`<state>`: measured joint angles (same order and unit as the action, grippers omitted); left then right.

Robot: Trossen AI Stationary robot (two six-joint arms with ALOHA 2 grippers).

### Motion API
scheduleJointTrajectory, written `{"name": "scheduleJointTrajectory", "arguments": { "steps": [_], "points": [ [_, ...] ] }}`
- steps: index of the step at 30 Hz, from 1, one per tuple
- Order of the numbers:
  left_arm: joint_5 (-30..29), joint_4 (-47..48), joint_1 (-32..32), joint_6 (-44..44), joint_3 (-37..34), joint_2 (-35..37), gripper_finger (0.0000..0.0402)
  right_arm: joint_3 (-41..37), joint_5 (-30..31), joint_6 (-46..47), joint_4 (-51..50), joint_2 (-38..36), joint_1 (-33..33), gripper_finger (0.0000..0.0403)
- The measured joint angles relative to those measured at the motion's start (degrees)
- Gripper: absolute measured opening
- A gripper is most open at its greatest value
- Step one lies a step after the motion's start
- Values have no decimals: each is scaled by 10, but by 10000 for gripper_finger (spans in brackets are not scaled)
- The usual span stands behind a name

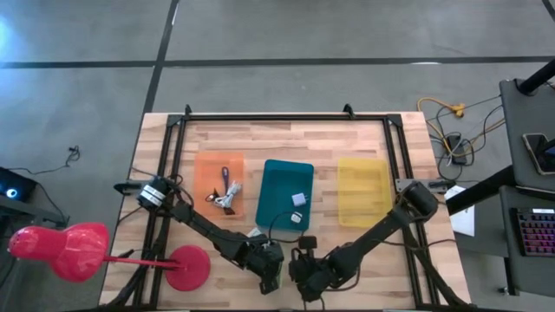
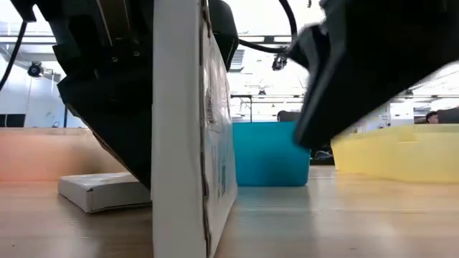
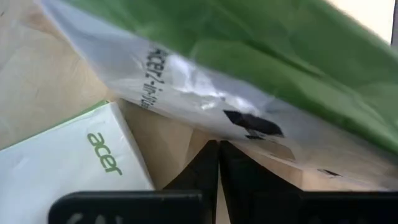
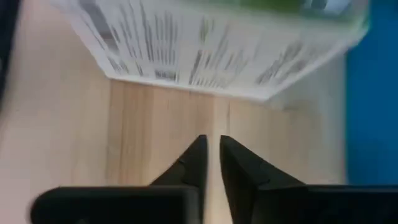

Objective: Pick and place items into bin
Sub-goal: Put the right card reader box into the yellow bin

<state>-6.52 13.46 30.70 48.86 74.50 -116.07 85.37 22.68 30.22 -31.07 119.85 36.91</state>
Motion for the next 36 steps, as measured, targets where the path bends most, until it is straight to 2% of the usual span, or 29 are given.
{"name": "scheduleJointTrajectory", "arguments": {
  "steps": [9, 15, 23, 36],
  "points": [
    [-1, -25, 0, 0, -1, 0, 0, 20, 11, -276, -30, -39, 5, 138],
    [-18, -34, 0, 0, -1, 0, 0, 20, 12, -364, -30, -36, 3, 182],
    [-30, -43, 0, -3, -1, 0, 0, 15, 47, -393, 6, -35, -4, 187],
    [-30, -56, 4, -1, -10, 0, 0, 15, 53, -469, 32, -6, -7, 176]
  ]
}}
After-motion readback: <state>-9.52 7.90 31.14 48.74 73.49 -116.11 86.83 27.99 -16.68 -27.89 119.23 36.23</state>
